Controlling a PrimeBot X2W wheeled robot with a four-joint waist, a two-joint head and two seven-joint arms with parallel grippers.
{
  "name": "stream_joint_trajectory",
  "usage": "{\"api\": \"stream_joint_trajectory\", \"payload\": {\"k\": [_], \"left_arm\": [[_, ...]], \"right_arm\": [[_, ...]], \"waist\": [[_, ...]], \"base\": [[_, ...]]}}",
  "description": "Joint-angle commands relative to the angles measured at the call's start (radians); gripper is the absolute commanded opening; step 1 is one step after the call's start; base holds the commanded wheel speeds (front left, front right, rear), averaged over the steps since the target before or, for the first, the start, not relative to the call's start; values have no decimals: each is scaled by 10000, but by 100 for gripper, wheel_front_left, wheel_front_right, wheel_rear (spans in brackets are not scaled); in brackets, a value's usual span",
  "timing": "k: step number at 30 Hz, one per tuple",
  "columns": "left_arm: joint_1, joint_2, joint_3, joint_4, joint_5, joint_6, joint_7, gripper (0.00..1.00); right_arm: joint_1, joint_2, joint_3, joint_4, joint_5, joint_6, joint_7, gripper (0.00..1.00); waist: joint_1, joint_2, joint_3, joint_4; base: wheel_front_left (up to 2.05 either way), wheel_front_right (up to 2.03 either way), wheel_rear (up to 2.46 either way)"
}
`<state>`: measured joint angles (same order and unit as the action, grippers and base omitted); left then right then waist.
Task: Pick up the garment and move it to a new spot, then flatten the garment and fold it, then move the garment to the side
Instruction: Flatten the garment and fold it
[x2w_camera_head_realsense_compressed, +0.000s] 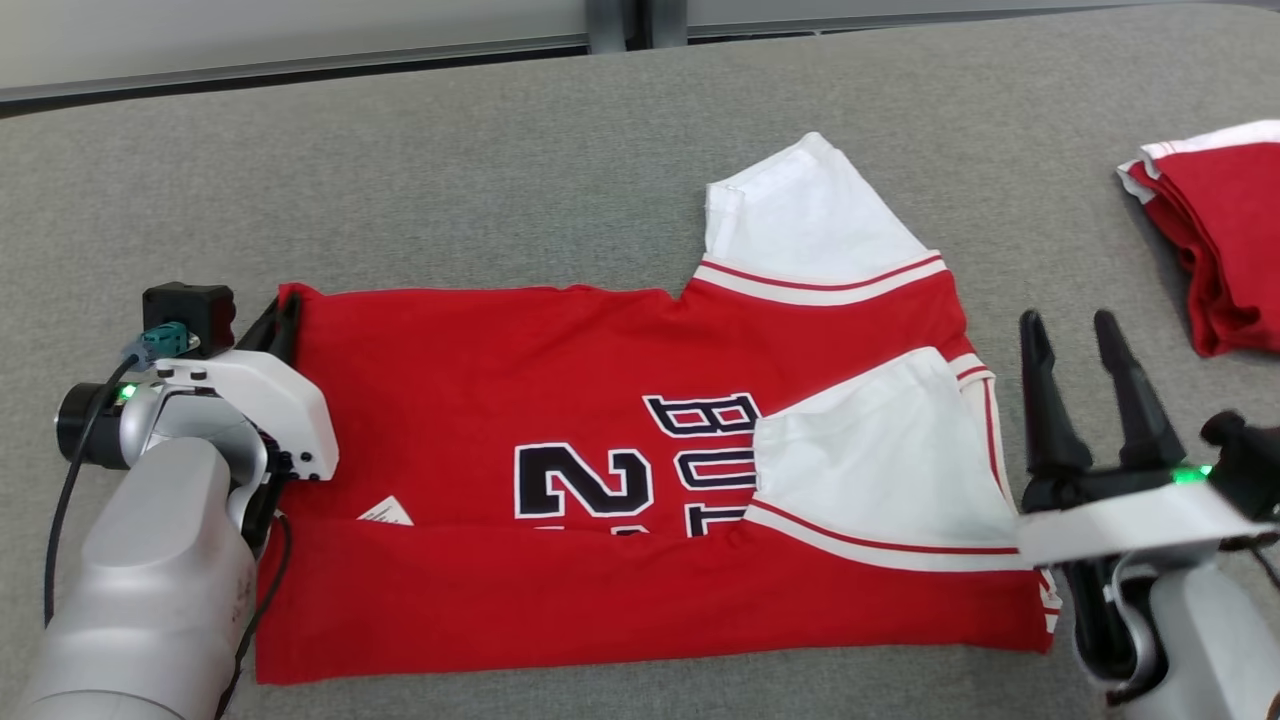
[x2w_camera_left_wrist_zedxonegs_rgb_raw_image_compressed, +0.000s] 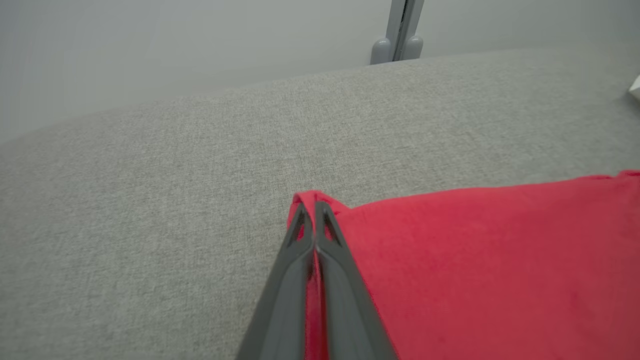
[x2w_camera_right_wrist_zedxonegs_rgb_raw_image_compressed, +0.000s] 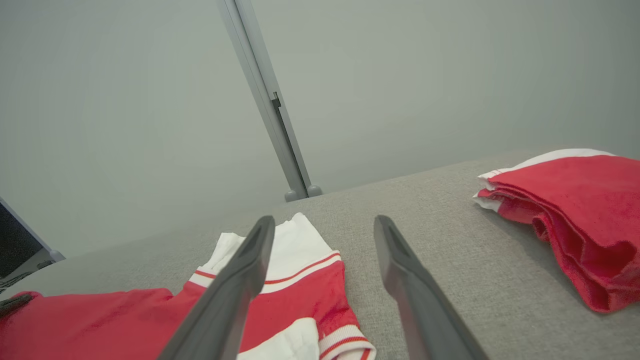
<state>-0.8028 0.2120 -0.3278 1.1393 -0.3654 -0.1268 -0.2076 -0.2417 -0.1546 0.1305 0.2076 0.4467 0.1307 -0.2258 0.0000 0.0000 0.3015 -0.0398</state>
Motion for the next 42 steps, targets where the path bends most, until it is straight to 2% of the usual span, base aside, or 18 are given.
{"api": "stream_joint_trajectory", "payload": {"k": [1, 7, 13, 19, 29, 39, 40, 41, 42], "left_arm": [[-6, -5, -35, -71, -134, -58, -87, 0], [-166, -244, -268, -355, -608, -50, -208, 0], [-406, -484, -735, -822, -1002, -49, -301, 0], [-699, -693, -1306, -1166, -1321, -42, -360, 0], [-893, -928, -2336, -1608, -1936, -43, -406, 0], [-1193, -782, -3074, -1758, -2639, -43, -468, 0], [-1212, -765, -3129, -1745, -2681, -44, -480, 0], [-1235, -758, -3174, -1725, -2745, -44, -475, 0], [-1273, -746, -3215, -1704, -2773, -44, -491, 0]], "right_arm": [[-333, -129, -126, -38, 72, 0, 182, 100], [-2019, -423, -99, 569, 317, 0, 1733, 100], [-4085, -924, 349, 2074, 556, 0, 3464, 100], [-5654, -1654, 1241, 3710, 754, 1, 4382, 100], [-7193, -2142, 1554, 5976, 1087, 0, 4893, 100], [-8019, -2327, 2730, 6947, 1421, 0, 5204, 100], [-8070, -2341, 2840, 7015, 1474, 0, 5257, 44], [-8111, -2361, 2919, 7073, 1550, 0, 5269, 0], [-8146, -2369, 2991, 7117, 1630, 0, 5253, 0]], "waist": [[0, 0, 4, 152], [0, 0, 293, 547], [0, 0, 776, 1117], [0, 0, 1219, 1717], [0, 0, 1606, 2344], [0, 0, 1870, 2543], [0, 0, 1886, 2554], [0, 0, 1893, 2560], [0, 0, 1896, 2563]], "base": [[0, 0, 0], [0, 0, 0], [0, 0, 0], [0, 0, 0], [0, 0, 0], [0, 0, 0], [0, 0, 0], [0, 0, 0], [0, 0, 0]]}}
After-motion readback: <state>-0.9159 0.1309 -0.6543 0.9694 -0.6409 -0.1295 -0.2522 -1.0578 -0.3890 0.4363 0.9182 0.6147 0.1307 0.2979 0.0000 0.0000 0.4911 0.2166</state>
